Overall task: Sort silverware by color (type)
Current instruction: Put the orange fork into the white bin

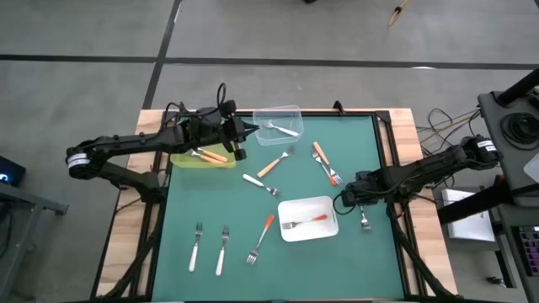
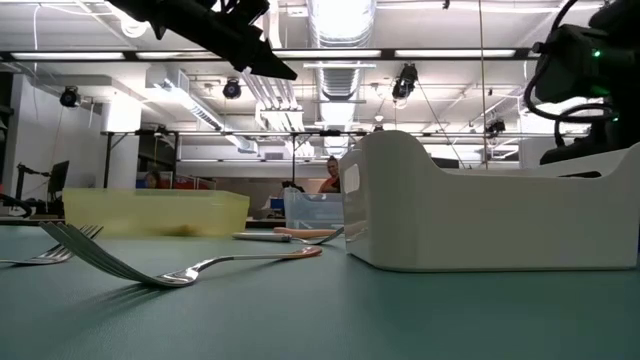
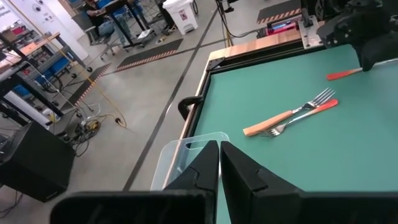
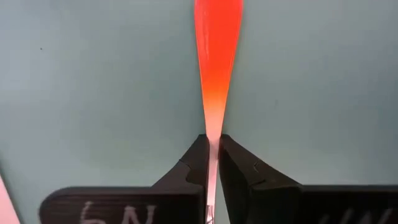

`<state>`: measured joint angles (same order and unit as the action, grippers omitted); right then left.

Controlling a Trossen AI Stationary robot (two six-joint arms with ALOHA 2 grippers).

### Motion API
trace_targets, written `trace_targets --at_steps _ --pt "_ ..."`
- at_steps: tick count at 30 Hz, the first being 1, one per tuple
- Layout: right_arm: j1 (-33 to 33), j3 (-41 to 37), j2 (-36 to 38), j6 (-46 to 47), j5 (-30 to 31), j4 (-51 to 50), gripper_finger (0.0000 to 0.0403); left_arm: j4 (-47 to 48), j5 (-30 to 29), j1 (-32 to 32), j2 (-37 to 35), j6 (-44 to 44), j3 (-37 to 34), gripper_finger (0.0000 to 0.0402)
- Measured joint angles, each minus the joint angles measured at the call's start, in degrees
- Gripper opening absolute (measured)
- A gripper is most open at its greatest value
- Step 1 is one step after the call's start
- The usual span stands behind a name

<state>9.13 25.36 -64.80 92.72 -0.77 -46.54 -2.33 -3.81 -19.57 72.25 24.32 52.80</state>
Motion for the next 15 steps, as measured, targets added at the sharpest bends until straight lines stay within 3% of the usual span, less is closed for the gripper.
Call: trace_targets --at_steps 3,15 --pt "0.0 2.79 0.64 -1.13 2.32 -3.46 0.0014 -0.07 0.01 0.0 0.0 -0.59 0.0 0.0" --pt "-1.58 18.78 4.05 -6.9 28.74 -17.1 0.0013 -0.76 0.04 0.0 0.0 -1.31 -0.02 0.0"
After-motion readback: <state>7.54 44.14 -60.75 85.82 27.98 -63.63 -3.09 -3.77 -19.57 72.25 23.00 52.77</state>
